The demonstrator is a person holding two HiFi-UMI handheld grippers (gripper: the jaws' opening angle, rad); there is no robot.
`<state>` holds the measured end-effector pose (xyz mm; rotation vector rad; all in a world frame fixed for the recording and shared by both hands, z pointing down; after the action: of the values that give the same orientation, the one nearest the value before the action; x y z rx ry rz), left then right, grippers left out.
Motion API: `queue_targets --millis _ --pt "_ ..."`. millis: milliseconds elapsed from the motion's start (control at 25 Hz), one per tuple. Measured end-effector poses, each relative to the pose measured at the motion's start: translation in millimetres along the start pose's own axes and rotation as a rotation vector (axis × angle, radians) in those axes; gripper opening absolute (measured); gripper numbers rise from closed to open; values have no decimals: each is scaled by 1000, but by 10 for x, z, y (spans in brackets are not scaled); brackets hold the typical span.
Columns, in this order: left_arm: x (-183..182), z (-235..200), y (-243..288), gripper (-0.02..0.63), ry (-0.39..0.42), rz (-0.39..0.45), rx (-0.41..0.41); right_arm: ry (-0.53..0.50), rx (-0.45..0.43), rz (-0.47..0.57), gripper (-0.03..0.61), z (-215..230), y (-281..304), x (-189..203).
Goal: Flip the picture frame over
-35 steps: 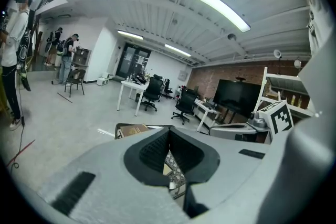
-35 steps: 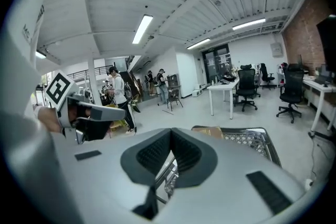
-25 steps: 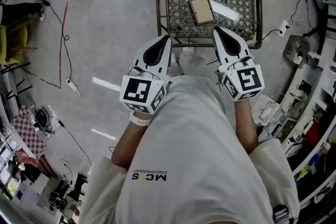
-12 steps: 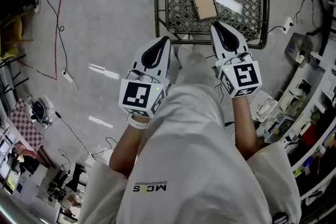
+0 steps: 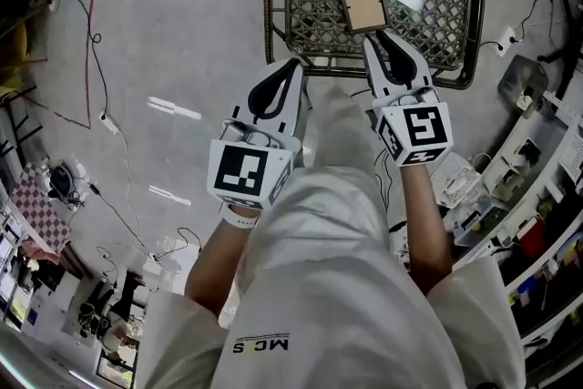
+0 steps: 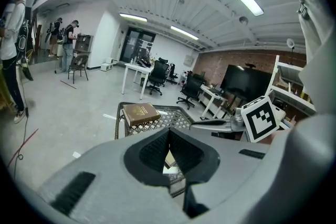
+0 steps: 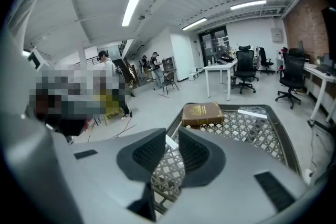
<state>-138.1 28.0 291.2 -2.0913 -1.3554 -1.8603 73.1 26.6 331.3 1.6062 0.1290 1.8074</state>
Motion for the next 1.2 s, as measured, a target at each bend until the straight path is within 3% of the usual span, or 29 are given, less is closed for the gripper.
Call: queue_targets --millis 1200 --pt "238 -68 77 25 -67 -8 -30 -25 109 -105 83 291 888 927"
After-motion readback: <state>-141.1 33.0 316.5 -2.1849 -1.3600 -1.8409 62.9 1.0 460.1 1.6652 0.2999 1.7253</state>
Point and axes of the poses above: the fingertips, and each gripper's own axes: y forward along the fingers, z to its right, x out of its underside, the point moved 9 cm from there along -y, backward along the fingers, and after that the axes turned 3 degrees about -x, right-handed, at the moved point
